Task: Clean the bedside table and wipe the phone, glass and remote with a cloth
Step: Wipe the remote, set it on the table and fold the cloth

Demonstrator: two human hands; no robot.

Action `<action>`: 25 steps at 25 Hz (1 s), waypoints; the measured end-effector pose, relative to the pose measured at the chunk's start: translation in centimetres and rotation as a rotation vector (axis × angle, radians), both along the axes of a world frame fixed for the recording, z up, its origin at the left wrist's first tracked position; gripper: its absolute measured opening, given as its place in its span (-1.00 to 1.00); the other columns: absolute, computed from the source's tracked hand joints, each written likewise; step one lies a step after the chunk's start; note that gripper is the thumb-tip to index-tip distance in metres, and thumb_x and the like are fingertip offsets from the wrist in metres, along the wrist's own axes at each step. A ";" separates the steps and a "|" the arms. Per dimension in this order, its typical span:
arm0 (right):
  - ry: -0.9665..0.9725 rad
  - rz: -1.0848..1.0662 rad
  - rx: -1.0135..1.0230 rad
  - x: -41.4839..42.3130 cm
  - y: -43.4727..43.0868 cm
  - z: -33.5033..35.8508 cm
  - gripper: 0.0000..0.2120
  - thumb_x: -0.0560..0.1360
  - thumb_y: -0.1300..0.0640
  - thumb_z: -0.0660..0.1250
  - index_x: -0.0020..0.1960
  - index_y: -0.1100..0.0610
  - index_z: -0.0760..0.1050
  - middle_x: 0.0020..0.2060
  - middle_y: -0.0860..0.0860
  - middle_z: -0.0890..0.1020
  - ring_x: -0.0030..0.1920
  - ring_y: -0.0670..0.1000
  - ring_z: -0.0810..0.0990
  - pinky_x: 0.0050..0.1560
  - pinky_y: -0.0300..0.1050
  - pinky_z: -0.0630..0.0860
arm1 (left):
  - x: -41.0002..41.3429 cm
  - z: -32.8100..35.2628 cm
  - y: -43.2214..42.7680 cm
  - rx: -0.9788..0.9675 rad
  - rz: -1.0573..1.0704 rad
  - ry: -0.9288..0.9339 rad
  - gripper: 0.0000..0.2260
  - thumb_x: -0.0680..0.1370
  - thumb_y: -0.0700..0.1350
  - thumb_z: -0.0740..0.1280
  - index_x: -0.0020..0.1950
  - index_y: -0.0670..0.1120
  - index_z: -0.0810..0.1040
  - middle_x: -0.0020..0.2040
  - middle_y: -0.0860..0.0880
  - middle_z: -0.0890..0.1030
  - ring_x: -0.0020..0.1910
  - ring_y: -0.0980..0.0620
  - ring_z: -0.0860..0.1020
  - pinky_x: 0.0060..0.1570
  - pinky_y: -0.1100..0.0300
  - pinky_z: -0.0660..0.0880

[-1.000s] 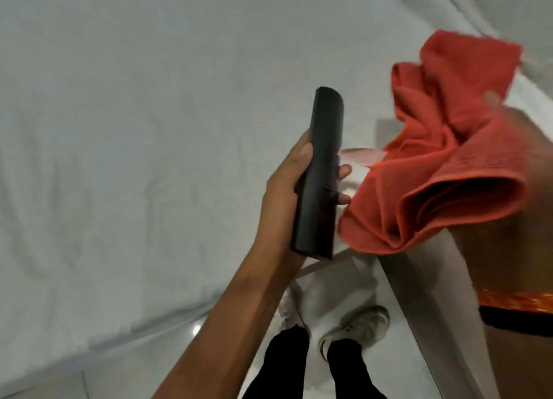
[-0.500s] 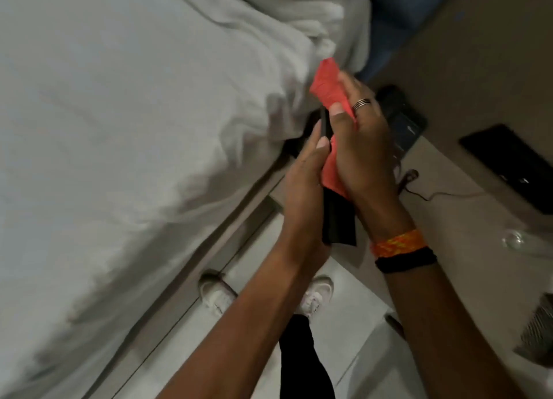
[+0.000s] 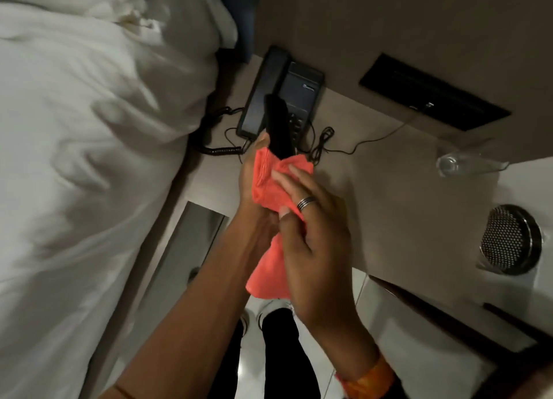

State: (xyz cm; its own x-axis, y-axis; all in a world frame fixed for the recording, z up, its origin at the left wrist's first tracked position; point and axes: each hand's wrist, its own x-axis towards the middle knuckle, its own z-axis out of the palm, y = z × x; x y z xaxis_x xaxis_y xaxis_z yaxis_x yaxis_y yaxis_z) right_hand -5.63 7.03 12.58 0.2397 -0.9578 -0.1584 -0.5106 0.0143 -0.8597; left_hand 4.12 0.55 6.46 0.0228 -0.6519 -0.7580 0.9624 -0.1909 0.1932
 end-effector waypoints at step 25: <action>0.159 -0.122 -0.008 -6.3 -13.7 -5.4 -0.59 0.61 0.12 0.27 0.46 -0.02 0.50 0.31 -0.04 0.64 0.25 -0.08 0.57 0.23 -0.26 0.48 | -5.6 -3.6 0.8 -0.055 -0.490 -0.350 -0.75 0.68 -0.05 0.22 0.25 -0.05 0.63 -0.06 -0.06 0.70 -0.16 0.00 0.66 -0.14 0.14 0.61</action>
